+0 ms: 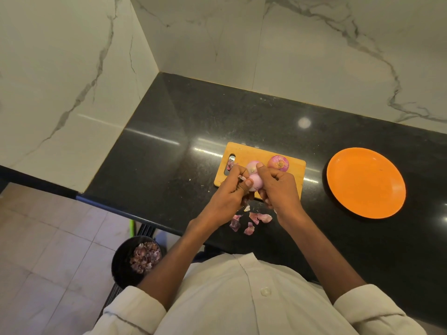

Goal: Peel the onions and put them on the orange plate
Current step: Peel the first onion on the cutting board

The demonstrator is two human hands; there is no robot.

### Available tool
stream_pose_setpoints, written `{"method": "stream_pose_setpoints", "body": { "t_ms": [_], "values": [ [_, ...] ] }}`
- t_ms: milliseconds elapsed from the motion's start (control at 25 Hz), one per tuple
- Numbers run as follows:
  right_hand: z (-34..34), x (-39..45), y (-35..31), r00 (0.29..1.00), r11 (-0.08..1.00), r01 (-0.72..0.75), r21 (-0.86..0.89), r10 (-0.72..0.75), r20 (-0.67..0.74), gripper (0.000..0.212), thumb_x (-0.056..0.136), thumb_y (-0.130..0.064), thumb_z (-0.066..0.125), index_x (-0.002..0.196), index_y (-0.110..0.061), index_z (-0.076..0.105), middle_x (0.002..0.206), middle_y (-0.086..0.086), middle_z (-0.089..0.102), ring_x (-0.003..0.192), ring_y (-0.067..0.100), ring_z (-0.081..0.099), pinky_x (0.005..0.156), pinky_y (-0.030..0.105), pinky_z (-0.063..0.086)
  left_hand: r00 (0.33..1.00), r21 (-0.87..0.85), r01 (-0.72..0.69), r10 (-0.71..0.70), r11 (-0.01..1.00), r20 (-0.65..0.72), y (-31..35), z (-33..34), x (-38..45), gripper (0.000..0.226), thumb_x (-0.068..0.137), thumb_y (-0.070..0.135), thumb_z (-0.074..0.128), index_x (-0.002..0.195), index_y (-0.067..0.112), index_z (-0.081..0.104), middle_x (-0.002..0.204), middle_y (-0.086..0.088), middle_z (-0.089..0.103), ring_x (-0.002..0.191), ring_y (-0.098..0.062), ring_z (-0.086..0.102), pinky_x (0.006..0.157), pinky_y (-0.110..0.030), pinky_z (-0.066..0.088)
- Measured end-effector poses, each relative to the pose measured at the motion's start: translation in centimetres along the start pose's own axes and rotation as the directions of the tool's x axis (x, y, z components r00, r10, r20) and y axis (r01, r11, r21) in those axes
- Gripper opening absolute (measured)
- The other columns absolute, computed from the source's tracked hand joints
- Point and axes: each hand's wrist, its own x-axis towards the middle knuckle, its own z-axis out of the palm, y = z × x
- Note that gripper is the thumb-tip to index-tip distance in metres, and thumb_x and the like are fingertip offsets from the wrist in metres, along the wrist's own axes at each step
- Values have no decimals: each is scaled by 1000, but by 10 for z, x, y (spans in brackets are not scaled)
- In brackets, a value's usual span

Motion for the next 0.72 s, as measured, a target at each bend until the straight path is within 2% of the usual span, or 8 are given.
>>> {"method": "stream_pose_setpoints", "body": {
  "t_ms": [80,240,320,400,440,560,640,720],
  "values": [
    [-1,-1,-1,1000,999,-16,29,15,22,42,109,-38,55,96,-4,75,59,8,55,46,10,45,42,20,35,1000,9,5,-5,1000,-28,1,0,-2,16,116,20,42,119,5,44,99,-6,58,73,-9,55,61,-24,49],
    [1,-4,0,997,997,-41,60,36,69,40,111,-42,49,104,-12,75,62,1,60,50,6,48,45,20,37,990,62,-49,57,997,-128,1,0,-2,2,113,10,44,115,12,45,101,-12,57,72,-8,54,62,-22,49],
    [1,-6,2,996,996,-41,83,35,76,41,110,-44,48,107,-13,75,62,0,61,50,6,50,45,21,38,983,-18,-49,45,999,-178,1,0,-5,9,114,12,44,122,15,47,103,-9,60,75,-11,58,62,-24,52],
    [1,-8,0,997,996,-14,92,6,79,37,110,-43,51,107,-15,76,66,0,66,53,6,55,45,21,40,986,-146,-42,17,988,-167,1,0,-7,19,115,20,44,134,16,48,109,-7,62,79,-12,63,64,-25,55],
    [1,-10,0,996,996,8,89,-16,87,33,110,-39,52,105,-16,75,68,-3,68,56,3,59,45,19,41,988,-174,-43,16,984,-154,-1,0,-7,22,114,26,46,134,16,50,109,-10,64,80,-13,65,65,-26,55],
    [6,-14,2,992,997,57,59,-63,113,21,108,-31,57,102,-17,72,75,-7,72,63,1,64,48,12,45,985,-134,-26,2,991,-175,-7,4,-6,14,112,34,52,113,21,58,98,-15,68,73,-18,62,59,-28,51],
    [8,-13,8,993,999,34,19,-36,112,19,107,-31,59,104,-16,69,87,5,72,63,3,63,47,15,46,972,-145,9,-43,989,-230,-8,7,-6,15,114,29,50,101,27,58,89,-2,68,66,-9,58,56,-22,48],
    [9,-12,12,993,1000,13,3,-13,117,11,106,-26,62,105,-16,66,98,13,72,64,7,64,49,21,49,957,-100,51,-78,994,-280,-10,6,-5,17,113,24,51,99,22,59,89,4,67,69,-2,60,62,-20,50]
  ]
}}
